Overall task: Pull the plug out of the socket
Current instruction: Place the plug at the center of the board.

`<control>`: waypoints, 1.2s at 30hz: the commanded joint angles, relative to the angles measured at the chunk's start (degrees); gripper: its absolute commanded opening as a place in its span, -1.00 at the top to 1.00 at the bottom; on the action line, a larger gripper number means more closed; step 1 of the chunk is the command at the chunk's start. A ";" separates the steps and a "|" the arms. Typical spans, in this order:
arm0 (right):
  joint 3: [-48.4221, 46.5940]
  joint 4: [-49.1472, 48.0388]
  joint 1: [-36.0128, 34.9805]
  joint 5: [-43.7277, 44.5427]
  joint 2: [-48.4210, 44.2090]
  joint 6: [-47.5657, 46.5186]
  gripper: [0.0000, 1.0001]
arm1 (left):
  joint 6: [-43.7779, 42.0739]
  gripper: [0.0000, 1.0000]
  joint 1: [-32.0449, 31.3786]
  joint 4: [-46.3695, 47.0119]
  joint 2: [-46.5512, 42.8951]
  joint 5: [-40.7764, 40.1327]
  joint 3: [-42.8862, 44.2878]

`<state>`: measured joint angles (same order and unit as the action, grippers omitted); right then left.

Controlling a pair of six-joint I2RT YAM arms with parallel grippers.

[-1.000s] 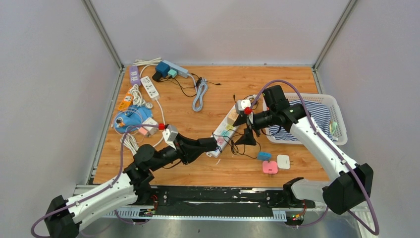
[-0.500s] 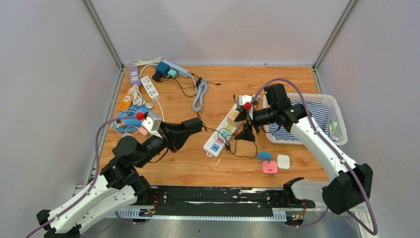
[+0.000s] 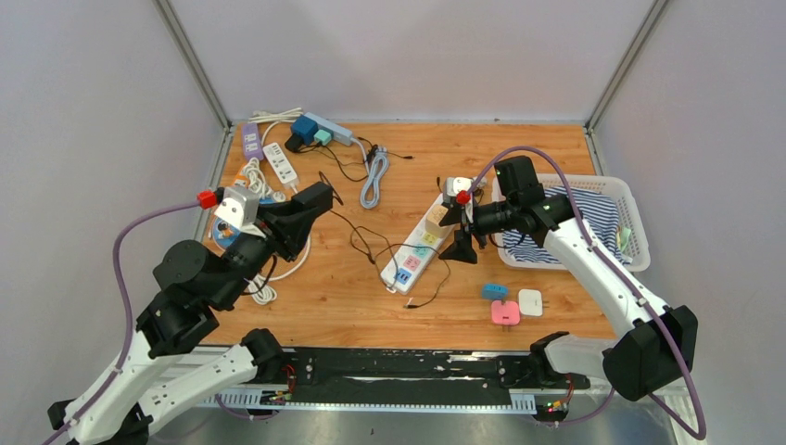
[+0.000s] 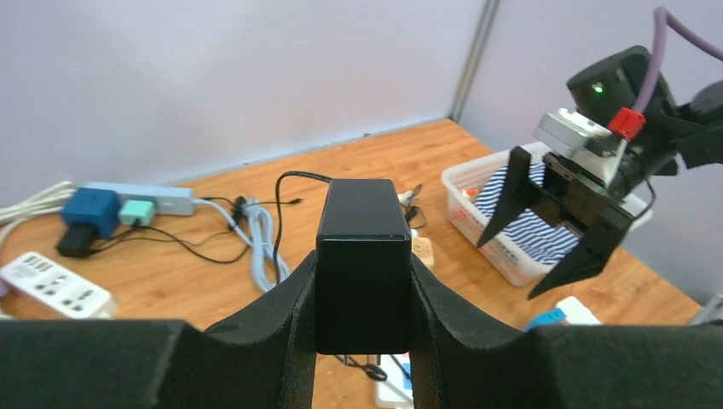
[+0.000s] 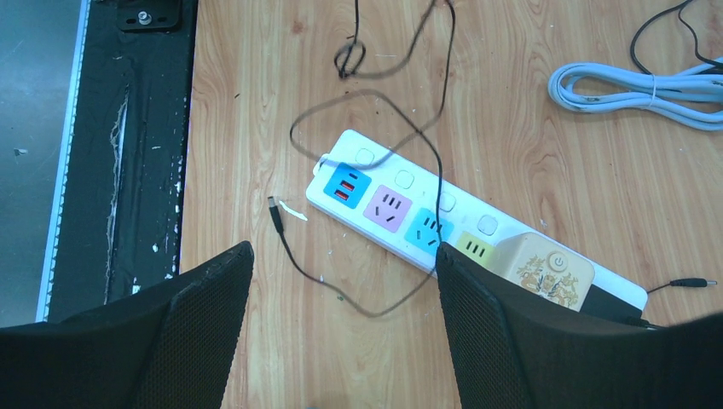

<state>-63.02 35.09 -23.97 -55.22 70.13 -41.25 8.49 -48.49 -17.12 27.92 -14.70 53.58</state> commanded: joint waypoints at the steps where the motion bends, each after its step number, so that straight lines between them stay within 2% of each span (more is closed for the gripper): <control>1: 1.13 -0.55 0.76 0.64 0.20 0.83 -0.59 | -6.57 1.00 0.33 -5.65 2.41 -5.63 6.77; 11: 1.24 -0.63 0.83 1.08 0.70 0.74 -0.59 | -17.09 1.00 0.33 -8.54 8.60 -15.08 16.63; 23: 1.37 -0.55 0.85 0.96 1.05 0.56 -0.59 | -24.59 1.00 0.33 -8.75 9.17 -23.47 23.89; 31: 1.50 -0.55 0.81 -0.23 1.96 0.56 -0.59 | -27.82 1.00 0.33 -7.13 9.64 -27.34 22.37; 36: 1.59 -0.55 0.90 -0.45 1.59 0.47 -0.59 | -32.08 1.00 0.18 -3.76 9.23 -33.02 17.53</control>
<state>-62.28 34.26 -23.97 -54.43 72.01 -41.25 -18.02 -48.49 -25.10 37.17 -41.93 74.72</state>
